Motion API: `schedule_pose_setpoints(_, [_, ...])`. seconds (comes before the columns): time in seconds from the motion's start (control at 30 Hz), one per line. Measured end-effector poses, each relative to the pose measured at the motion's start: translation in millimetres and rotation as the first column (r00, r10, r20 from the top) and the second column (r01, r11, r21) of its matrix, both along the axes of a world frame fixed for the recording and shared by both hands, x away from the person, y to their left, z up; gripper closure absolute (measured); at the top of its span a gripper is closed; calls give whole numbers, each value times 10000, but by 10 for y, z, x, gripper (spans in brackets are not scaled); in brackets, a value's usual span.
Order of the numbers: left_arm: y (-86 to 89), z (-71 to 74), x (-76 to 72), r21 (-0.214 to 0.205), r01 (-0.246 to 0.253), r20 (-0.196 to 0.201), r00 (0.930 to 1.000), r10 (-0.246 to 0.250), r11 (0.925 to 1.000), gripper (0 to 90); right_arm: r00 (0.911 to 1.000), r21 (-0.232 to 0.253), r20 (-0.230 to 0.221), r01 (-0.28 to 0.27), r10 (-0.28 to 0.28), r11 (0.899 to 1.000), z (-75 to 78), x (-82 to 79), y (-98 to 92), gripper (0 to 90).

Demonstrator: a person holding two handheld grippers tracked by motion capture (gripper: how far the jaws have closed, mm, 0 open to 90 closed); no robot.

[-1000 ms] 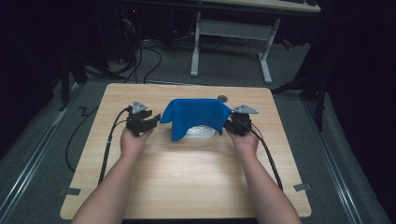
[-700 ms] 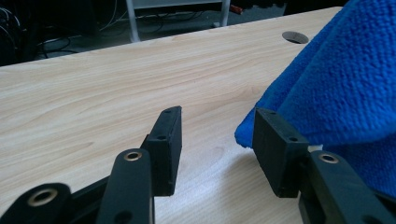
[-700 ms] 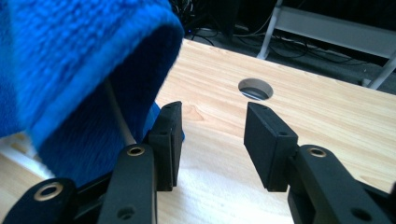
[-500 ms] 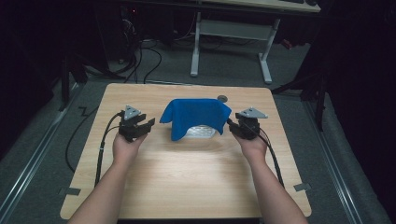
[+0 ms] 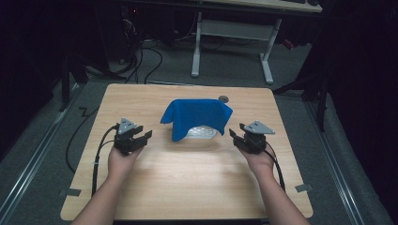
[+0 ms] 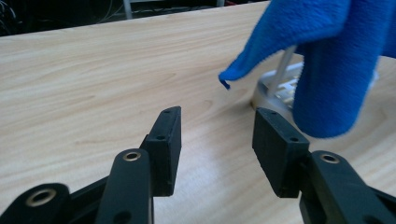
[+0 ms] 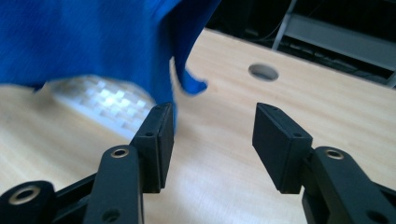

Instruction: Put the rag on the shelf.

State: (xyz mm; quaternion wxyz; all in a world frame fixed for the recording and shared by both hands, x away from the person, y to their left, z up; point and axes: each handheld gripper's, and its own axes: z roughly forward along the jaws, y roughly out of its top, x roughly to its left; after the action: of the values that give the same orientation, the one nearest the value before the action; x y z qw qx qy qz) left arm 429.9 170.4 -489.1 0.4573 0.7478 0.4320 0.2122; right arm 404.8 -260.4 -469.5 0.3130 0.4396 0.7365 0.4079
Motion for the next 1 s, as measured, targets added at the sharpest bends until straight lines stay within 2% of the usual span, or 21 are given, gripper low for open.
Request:
schedule_pose_setpoints(0.07, [7, -10, -74, 94, 85, 29, 10000, -85, 9999, 522, 9997, -70, -223, -115, 114, 9999, -18, -73, -2, 470])
schedule_pose_setpoints(0.13, [21, -23, -150, 6, 161, -5, 9999, -161, 9999, 519, 9998, -23, 80, -181, 181, 9998, -48, -179, -17, 472])
schedule_pose_setpoints(0.3, [48, -84, -382, -22, 363, -203, 9991, -363, 9993, 511, 9997, -122, -37, -231, 230, 9997, -126, -425, -53, 447])
schedule_pose_setpoints(0.37, [59, -114, -496, -164, 439, -314, 9985, -444, 9989, 509, 9996, 6, -156, -227, 227, 9997, -161, -532, -74, 432])
schedule_pose_setpoints(0.47, [55, -181, -687, -135, 638, -449, 9969, -644, 9979, 502, 9991, 93, -334, -276, 279, 9996, -220, -698, -91, 405])
schedule_pose_setpoints(0.67, [89, -325, -1075, 227, 849, -789, 9934, -829, 9961, 477, 9994, -85, -305, -157, 155, 9998, -320, -1039, -111, 388])
schedule_pose_setpoints(0.8, [116, -341, -1325, 282, 785, -828, 9937, -759, 9965, 479, 9974, -253, -710, -143, 125, 9996, -418, -1278, -119, 394])
schedule_pose_setpoints(0.87, [98, -355, -1361, 321, 1002, -963, 9906, -967, 9945, 477, 9970, -452, -730, -297, 264, 9985, -427, -1338, -113, 394])
schedule_pose_setpoints(0.93, [76, -357, -1343, 532, 1043, -904, 9909, -992, 9931, 476, 9973, -594, -629, -408, 370, 9974, -420, -1328, -111, 393])
schedule_pose_setpoints(1.0, [69, -377, -1303, 383, 1027, -1050, 9896, -982, 9940, 475, 9972, -444, -690, -334, 303, 9985, -426, -1292, -120, 391])
